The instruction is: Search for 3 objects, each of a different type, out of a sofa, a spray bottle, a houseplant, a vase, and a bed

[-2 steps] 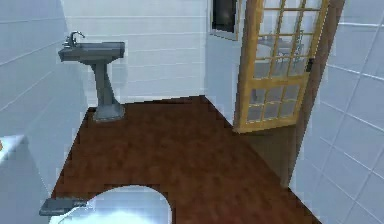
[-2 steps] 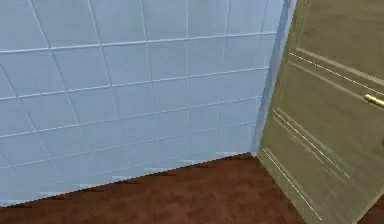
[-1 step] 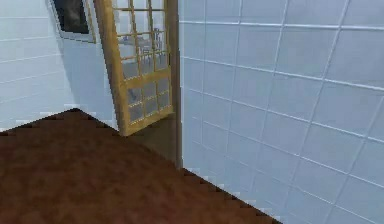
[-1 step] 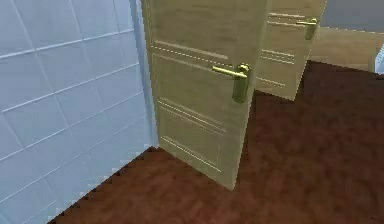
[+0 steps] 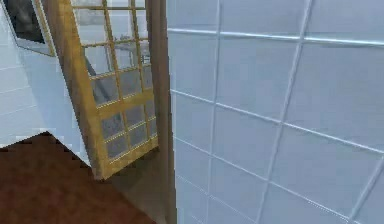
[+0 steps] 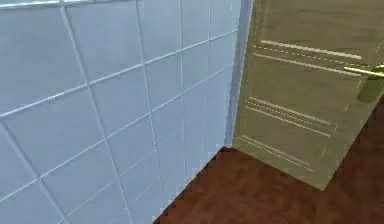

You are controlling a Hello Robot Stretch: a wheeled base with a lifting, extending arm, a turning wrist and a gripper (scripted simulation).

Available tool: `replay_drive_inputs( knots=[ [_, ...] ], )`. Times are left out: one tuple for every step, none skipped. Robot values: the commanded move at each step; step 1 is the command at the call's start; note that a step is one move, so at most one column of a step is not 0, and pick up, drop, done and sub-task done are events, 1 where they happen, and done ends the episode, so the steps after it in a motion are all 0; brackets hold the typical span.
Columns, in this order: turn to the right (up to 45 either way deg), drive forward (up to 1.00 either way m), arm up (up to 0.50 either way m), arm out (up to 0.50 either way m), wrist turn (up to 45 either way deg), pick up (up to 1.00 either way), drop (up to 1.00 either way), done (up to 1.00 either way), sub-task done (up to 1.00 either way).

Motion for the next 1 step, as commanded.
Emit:
replay_drive_inputs(
  knots=[
    [-45.0,0.00,0.00,0.00,0.0,0.00,0.00,0.00,0.00]
  ],
)
